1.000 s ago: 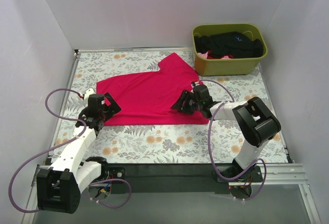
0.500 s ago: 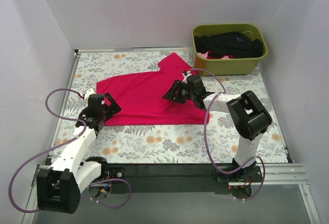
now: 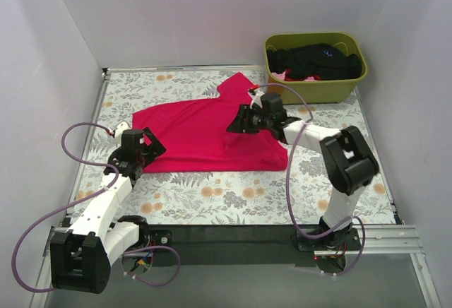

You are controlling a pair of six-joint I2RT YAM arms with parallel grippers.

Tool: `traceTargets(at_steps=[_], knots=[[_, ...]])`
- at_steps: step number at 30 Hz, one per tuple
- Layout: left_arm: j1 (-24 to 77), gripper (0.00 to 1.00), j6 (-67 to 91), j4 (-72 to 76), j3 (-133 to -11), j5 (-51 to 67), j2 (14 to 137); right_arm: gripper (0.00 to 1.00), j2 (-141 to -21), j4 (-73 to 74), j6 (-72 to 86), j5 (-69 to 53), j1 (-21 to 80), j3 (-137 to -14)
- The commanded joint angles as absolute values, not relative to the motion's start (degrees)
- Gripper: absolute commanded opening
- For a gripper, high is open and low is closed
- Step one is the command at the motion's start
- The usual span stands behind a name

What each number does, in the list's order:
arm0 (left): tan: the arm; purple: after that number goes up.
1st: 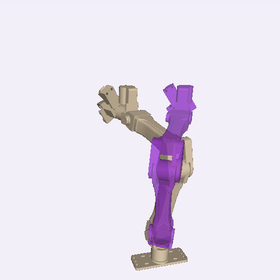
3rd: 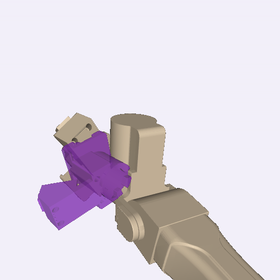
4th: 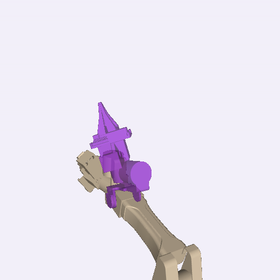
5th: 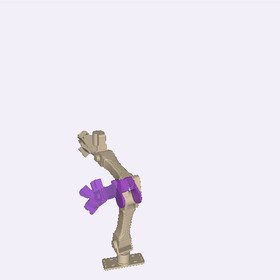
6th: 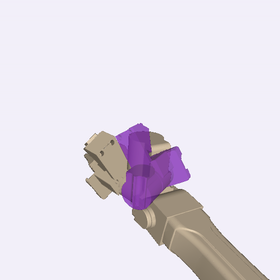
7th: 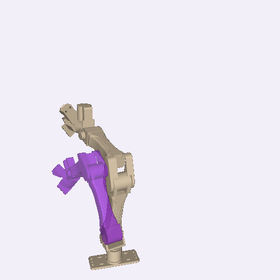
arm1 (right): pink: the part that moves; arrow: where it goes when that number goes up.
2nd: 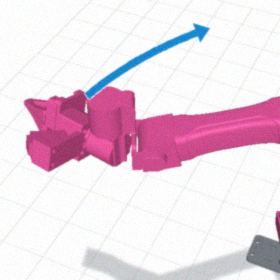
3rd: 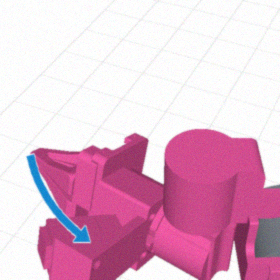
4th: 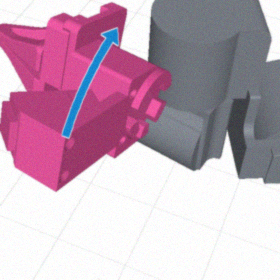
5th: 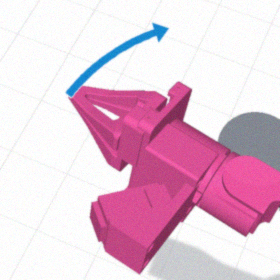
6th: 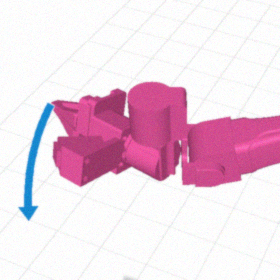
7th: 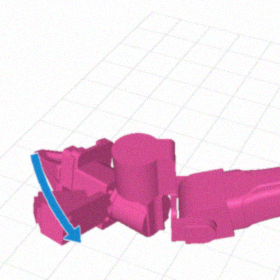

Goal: Fold and stack the t-shirts
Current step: Fold the tshirt

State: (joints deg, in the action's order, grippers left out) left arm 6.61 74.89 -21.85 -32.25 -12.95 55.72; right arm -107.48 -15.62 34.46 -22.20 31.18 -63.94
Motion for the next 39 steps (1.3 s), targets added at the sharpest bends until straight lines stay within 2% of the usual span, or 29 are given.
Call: traceTargets(at_steps=[1, 6, 8, 12, 16, 19, 23, 39], knots=[[6.77, 0.90, 76.90, -23.19, -33.31, -17.39, 55.63, 0.49, -95.47, -9.33, 24.97, -22.94, 26.13, -57.61], [2.83, 0.86, 82.34, -27.51, -34.54, -22.06, 57.74, 0.50, -81.07, -1.33, 20.31, -22.15, 17.08, -46.25], [1.06, 0.85, 82.97, -27.51, -34.54, -21.62, 59.23, 0.55, -77.02, -0.36, 20.83, -22.58, 14.51, -41.08], [-4.73, 0.83, 84.02, -28.47, -35.68, -21.80, 64.33, 0.59, -73.40, -0.09, 21.36, -25.65, 10.03, -35.34], [-7.12, 0.79, 84.03, -27.69, -36.73, -22.59, 68.46, 0.59, -72.42, -0.09, 21.01, -27.86, 7.82, -32.87], [-8.17, 0.76, 83.67, -26.90, -37.18, -23.29, 71.01, 0.53, -72.42, -0.09, 20.74, -28.48, 7.65, -31.73], [-8.96, 0.73, 82.45, -25.93, -37.53, -23.03, 73.47, 0.50, -73.03, -0.09, 20.66, -28.39, 7.38, -30.68], [-9.93, 0.70, 81.04, -24.70, -37.97, -21.88, 79.45, 0.52, -75.23, 4.22, 17.23, -21.71, 7.30, -28.83]])
